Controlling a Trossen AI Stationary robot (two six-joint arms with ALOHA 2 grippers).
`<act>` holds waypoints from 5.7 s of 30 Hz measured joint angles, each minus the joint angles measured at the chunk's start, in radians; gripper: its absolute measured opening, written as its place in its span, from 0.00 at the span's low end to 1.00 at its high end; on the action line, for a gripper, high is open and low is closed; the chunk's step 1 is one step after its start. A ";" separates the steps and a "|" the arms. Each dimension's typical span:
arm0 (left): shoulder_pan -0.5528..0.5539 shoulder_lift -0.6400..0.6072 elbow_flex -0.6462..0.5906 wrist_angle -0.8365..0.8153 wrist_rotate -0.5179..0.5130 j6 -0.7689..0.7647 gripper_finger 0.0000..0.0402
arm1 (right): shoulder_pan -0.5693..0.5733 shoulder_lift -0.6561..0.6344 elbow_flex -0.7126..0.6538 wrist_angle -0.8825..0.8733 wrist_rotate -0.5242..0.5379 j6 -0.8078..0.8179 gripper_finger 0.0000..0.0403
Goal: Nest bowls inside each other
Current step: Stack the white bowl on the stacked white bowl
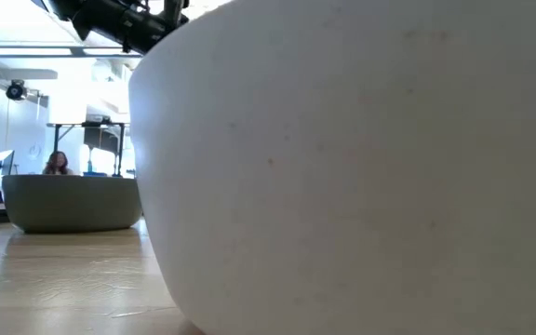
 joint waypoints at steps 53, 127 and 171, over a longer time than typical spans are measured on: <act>0.001 -0.169 -0.007 -0.353 -0.255 0.057 0.00 | 0.021 0.600 0.839 -0.443 -0.124 0.126 0.28; 0.000 -0.103 -0.007 -0.294 -0.095 0.054 0.00 | 0.001 0.497 0.694 -0.466 -0.127 0.292 0.02; -0.061 0.066 0.003 -0.134 0.059 0.048 0.00 | 0.255 -0.614 -0.639 -0.710 0.029 0.932 0.49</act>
